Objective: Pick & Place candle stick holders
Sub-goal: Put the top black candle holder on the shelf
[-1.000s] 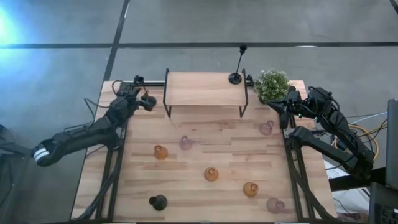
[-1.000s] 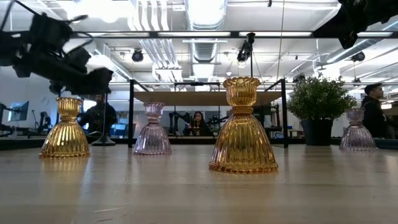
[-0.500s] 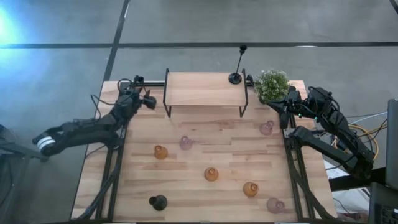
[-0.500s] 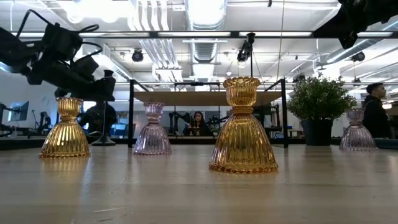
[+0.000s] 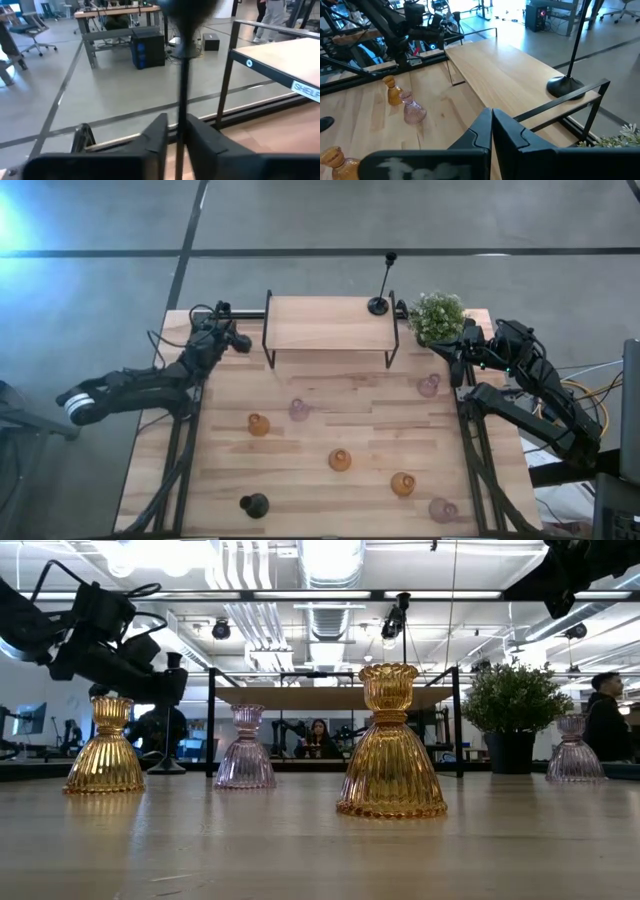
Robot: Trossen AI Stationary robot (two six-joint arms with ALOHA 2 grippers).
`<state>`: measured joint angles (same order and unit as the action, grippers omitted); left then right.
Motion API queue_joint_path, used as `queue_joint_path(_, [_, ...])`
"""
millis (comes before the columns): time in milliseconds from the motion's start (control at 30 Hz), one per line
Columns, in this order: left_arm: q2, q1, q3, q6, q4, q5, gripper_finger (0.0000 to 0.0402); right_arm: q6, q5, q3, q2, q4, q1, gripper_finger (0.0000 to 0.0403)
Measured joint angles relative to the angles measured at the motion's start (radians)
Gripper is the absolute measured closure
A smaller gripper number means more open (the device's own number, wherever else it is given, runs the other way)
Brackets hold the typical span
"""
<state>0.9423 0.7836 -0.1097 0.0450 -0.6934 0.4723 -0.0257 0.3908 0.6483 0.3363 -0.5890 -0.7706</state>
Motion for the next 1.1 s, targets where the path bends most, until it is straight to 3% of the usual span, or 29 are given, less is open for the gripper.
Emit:
queue_joint_path(100, [0.014, 0.016, 0.0, -0.012, -0.019, -0.027, 0.0384, 0.0, 0.0, 0.0, 0.0, 0.0, 0.0, 0.0394])
queue_joint_path(333, [-0.022, 0.023, -0.071, -0.012, 0.044, -0.108, 0.0384, 0.0, 0.0, 0.0, 0.0, 0.0, 0.0, 0.0394])
queue_joint_path(533, [-0.09, 0.024, -0.329, -0.099, 0.471, -0.115, 0.0384, 0.0, 0.0, 0.0, 0.0, 0.0, 0.0, 0.0394])
queue_joint_path(700, [-0.109, 0.024, -0.559, -0.206, 0.653, -0.127, 0.0384, 0.0, 0.0, 0.0, 0.0, 0.0, 0.0, 0.0394])
queue_joint_path(800, [-0.101, 0.026, -0.678, -0.228, 0.685, -0.221, 0.0384, 0.0, 0.0, 0.0, 0.0, 0.0, 0.0, 0.0394])
queue_joint_path(967, [-0.03, 0.025, -0.848, -0.228, 0.768, -0.497, 0.0384, 0.0, 0.0, 0.0, 0.0, 0.0, 0.0, 0.0394])
queue_joint_path(1100, [0.053, 0.026, -0.943, -0.232, 0.826, -0.63, 0.0384, 0.0, 0.0, 0.0, 0.0, 0.0, 0.0, 0.0394])
